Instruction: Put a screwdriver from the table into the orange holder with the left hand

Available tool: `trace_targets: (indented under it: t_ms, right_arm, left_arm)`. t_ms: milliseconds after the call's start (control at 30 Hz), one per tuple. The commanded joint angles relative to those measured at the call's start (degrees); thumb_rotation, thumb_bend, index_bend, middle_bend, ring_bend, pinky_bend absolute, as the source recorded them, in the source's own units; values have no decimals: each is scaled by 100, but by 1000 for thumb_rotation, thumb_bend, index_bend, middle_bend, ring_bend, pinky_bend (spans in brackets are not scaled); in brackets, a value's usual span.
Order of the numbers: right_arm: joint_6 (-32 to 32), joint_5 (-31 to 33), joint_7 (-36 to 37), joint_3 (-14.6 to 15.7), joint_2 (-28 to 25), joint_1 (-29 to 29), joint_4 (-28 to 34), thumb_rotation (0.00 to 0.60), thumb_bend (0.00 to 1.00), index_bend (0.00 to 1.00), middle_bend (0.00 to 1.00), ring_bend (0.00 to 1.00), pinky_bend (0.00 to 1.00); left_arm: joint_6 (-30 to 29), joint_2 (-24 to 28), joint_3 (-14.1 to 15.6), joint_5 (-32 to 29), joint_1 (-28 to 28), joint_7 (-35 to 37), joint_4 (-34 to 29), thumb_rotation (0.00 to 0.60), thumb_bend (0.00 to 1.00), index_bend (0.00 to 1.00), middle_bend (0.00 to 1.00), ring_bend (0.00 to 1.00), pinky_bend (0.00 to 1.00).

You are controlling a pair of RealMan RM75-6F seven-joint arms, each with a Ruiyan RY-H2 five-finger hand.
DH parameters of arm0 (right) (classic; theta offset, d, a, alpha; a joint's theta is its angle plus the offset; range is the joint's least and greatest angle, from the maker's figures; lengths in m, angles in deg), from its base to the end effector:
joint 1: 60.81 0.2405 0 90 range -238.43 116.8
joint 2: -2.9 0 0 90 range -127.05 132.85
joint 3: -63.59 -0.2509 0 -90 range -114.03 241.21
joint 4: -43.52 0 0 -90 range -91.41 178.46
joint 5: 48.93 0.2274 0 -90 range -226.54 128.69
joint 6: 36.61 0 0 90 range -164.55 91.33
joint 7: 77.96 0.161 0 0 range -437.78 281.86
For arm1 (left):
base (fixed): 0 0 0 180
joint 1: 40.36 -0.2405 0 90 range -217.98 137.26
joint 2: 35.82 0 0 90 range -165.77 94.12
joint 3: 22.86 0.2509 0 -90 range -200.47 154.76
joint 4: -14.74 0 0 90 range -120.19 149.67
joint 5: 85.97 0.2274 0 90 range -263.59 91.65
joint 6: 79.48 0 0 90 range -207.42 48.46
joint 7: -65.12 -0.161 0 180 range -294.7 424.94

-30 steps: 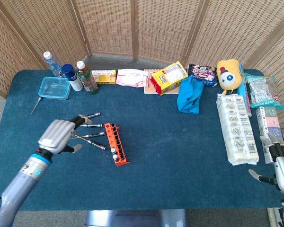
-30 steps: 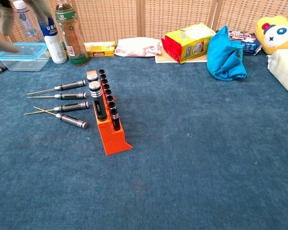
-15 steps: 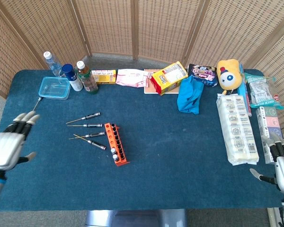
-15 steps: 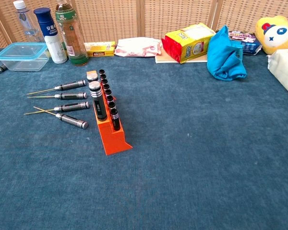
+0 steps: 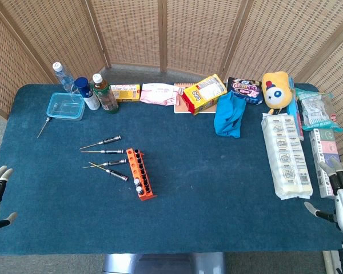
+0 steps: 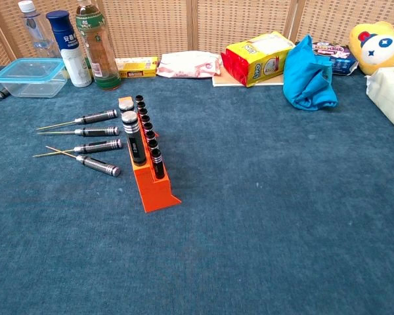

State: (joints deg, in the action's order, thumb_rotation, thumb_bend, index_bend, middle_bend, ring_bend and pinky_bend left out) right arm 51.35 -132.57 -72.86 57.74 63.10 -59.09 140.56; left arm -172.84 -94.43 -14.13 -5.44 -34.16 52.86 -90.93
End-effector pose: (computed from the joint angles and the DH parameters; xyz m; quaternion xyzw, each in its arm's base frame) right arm -0.3100 -0.1923 0.1723 0.5328 -0.4088 0.4298 0.6036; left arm -0.2947 0.1565 0.1501 -0.5964 -0.3972 -0.3182 0.6208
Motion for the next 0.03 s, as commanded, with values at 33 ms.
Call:
trace_targets:
  t_ms: [33]
  right_arm:
    - [-3,14,-22,-5,9,0,-6,600,79,127,43,55,7]
  left_arm:
    - [-12,-45,-71,56,-31,-2,88,600,83,0,0,0,179]
